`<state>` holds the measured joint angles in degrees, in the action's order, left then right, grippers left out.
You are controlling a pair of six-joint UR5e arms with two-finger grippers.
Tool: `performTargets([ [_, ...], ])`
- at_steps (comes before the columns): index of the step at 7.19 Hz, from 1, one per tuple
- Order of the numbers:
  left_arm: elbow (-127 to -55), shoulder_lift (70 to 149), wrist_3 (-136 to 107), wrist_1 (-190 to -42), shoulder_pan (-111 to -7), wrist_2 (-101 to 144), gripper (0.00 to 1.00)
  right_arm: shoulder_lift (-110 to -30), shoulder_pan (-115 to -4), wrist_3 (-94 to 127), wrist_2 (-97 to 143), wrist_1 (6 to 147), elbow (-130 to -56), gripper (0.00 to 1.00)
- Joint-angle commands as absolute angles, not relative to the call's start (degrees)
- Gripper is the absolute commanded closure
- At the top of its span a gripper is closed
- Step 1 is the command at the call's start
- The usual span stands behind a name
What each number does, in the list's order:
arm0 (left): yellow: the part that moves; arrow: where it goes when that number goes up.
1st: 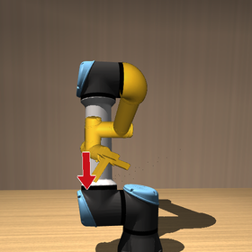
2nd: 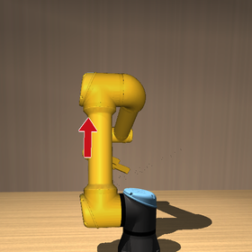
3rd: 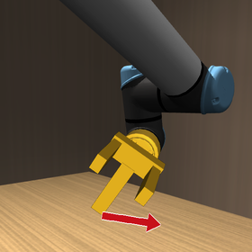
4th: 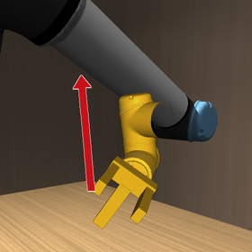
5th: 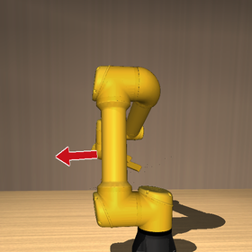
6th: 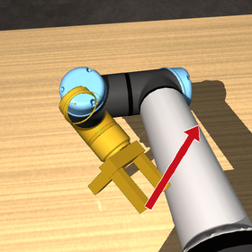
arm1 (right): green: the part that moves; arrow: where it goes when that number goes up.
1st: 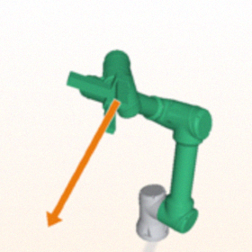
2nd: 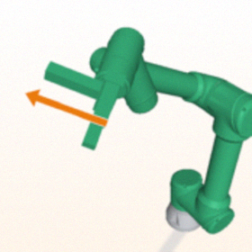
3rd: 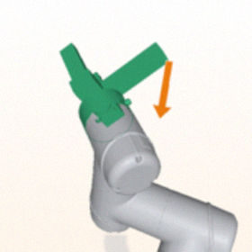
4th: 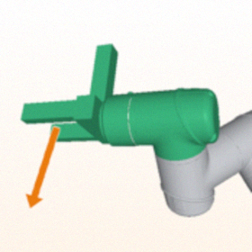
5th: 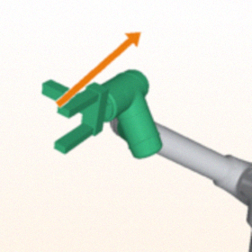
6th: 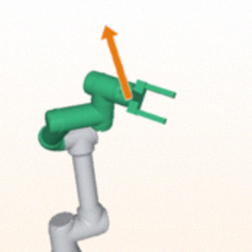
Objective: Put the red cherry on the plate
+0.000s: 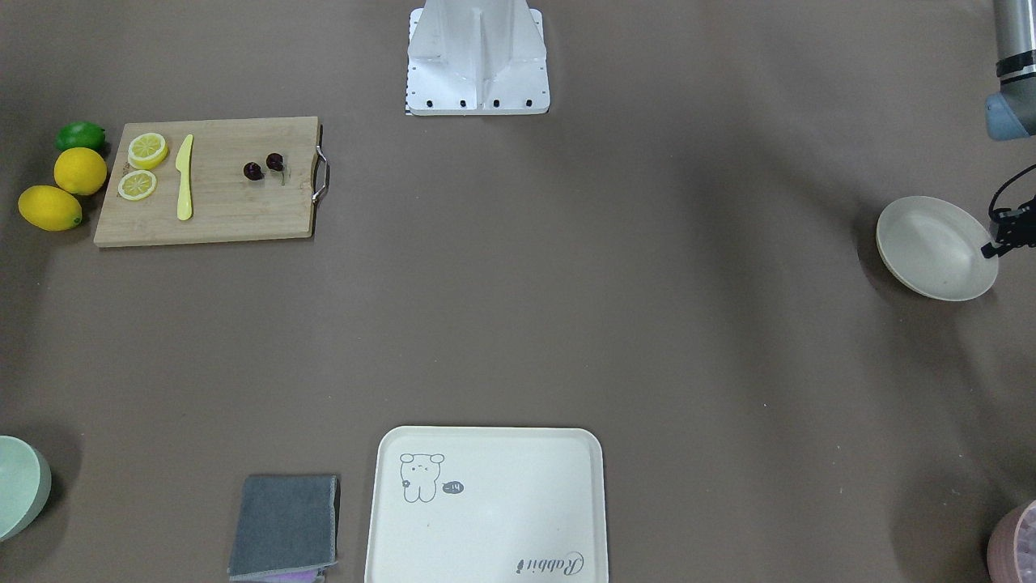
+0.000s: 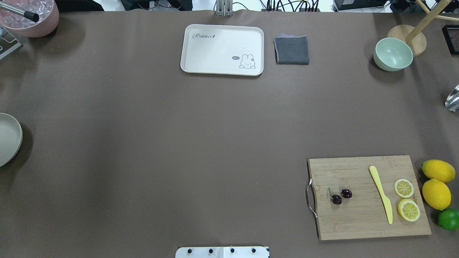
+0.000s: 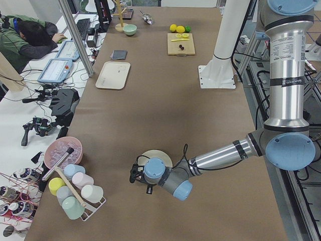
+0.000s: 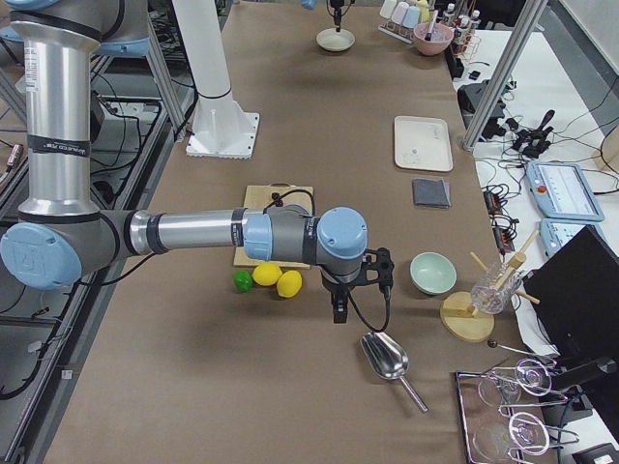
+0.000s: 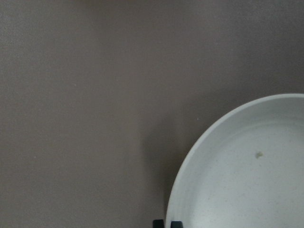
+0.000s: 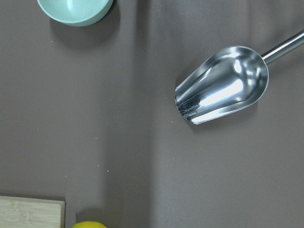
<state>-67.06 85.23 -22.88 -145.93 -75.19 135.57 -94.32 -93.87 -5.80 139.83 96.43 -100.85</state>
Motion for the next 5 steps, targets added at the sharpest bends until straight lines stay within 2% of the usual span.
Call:
performTargets([
  [1,-69.77,86.12,-23.29,-142.76,-76.02,136.49,1.0,-94.48,-93.87,-5.8,139.92,96.42,-100.81,0.0],
  [3,-75.03,88.06,-25.21,-136.77,-77.95,140.87,1.0,-94.48,-93.87,-5.98,140.7,96.42,-100.81,0.0],
  [5,-82.22,89.99,-41.4,-137.02,-77.7,144.13,1.0,-94.48,-93.87,-6.06,140.8,96.42,-100.81,0.0],
])
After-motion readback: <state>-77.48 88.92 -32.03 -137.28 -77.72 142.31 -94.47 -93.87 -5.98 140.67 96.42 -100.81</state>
